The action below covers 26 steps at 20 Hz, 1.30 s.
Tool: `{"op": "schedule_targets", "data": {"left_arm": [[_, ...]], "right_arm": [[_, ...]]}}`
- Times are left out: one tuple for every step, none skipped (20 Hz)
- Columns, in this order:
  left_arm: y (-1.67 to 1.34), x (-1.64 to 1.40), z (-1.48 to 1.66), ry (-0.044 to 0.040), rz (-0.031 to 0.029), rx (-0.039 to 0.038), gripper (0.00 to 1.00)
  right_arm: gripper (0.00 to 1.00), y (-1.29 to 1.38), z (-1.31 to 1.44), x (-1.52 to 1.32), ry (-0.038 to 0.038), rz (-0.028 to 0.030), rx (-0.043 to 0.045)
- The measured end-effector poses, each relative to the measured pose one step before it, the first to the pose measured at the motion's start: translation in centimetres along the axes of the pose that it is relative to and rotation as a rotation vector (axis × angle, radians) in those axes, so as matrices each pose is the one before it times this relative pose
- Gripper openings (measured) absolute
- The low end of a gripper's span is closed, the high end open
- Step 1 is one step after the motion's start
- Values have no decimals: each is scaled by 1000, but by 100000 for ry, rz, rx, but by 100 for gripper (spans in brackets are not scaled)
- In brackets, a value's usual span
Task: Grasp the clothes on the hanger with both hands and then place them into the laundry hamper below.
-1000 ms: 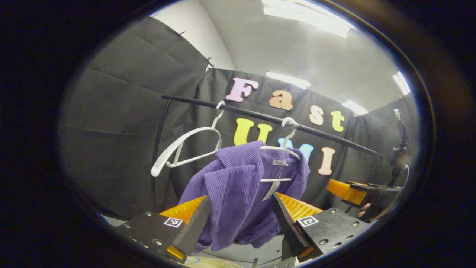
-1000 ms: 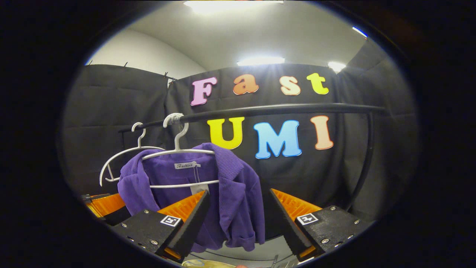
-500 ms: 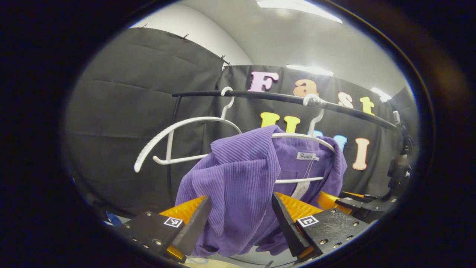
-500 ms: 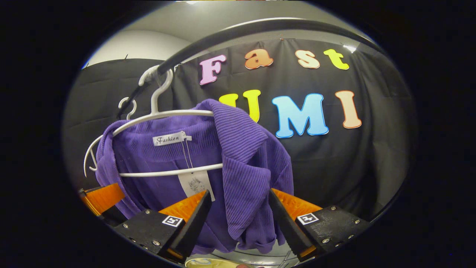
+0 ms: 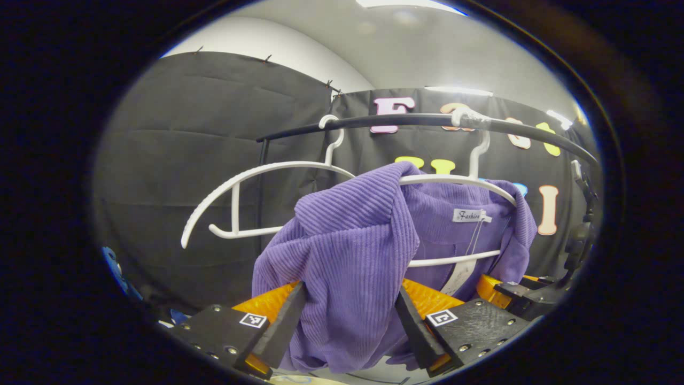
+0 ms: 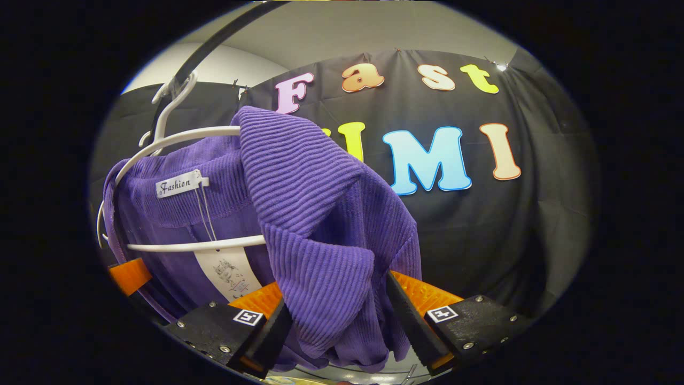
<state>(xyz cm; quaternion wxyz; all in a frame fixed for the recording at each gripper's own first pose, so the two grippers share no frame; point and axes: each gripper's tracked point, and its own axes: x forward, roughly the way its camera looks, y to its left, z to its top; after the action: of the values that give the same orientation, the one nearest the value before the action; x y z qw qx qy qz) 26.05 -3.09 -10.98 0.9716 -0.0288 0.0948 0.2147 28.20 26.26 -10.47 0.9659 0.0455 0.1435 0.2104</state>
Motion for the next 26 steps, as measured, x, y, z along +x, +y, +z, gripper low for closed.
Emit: {"op": "schedule_targets", "data": {"left_arm": [[683, -37, 53, -117, 1734, 249, 88], [532, 9, -192, 415, 1263, -170, 78], [112, 171, -88, 325, 0, -528, 68], [-56, 272, -37, 89, -28, -47, 58], [183, 395, 64, 390, 950, 534, 46], [-109, 543, 14, 120, -449, 1275, 35], [-20, 263, 152, -313, -234, 2111, 24], [-105, 262, 74, -476, -676, 1872, 12], [-10, -494, 245, -1106, -1594, -103, 14], [33, -273, -11, -378, -2435, -2689, 7], [-55, -275, 66, 85, -2130, -4113, 14], [242, -210, -121, -136, -1677, -3151, 6], [225, -174, 72, -199, -1760, -1353, 7], [66, 51, 31, 11, -1604, -244, 7], [79, 71, 119, -243, -1097, 635, 7], [-130, -2, 234, -457, -1000, 918, 7], [-84, -85, 157, -1028, -786, 34, 0], [-26, -222, 510, -1846, -700, -1160, 7], [70, -612, 613, -1854, -971, -1323, 7], [224, -618, 462, -1585, -261, -362, 7], [355, -464, 745, -1741, 123, 817, 10], [315, -234, 675, -1967, 87, 1173, 14], [469, -97, 707, -1488, 85, 723, 6], [471, -45, 685, -1200, 169, -153, 6], [632, -46, 629, -1098, 406, -534, 7], [663, -255, 729, -1594, 449, -463, 6]], "right_arm": [[95, -177, 89, 110, -660, -14, 312], [95, -198, 89, 41, -32, 205, 245], [91, -75, -55, 4, 21, 596, 251], [84, -218, 145, 243, -80, 939, 137], [72, -431, 314, 560, -250, 580, -109], [63, -369, 362, 398, -403, 714, -75], [52, -133, 255, 234, -507, 969, 69], [40, -141, 118, -5, -55, 737, 238], [28, 172, -109, -342, 284, 1427, 833], [17, 212, -32, -275, 319, 2060, 552], [8, 469, -192, -264, 284, 2962, 252], [8, 202, 49, -241, 37, 1535, 386], [4, -347, 90, -131, -4, 1331, 793], [2, -95, 120, 27, 623, 1249, 584], [1, -44, 35, 54, 959, 492, -394], [0, -242, 200, -228, -159, -321, -618], [0, -121, 231, -311, -504, -515, -787], [0, -173, 187, -405, -870, -1053, -919], [0, 93, 50, -764, -1237, -1197, -947], [0, -98, 138, -654, -741, -1377, -387], [0, 53, -16, -675, -680, -937, 550], [0, -90, 225, -354, -780, -1049, 888], [0, -205, 477, -255, -1005, -1319, 688], [0, -301, 644, -194, -1517, -1459, 345], [0, -313, 773, -263, -1732, -1192, -12], [0, -193, 690, -375, -1985, -1290, -203]]}}
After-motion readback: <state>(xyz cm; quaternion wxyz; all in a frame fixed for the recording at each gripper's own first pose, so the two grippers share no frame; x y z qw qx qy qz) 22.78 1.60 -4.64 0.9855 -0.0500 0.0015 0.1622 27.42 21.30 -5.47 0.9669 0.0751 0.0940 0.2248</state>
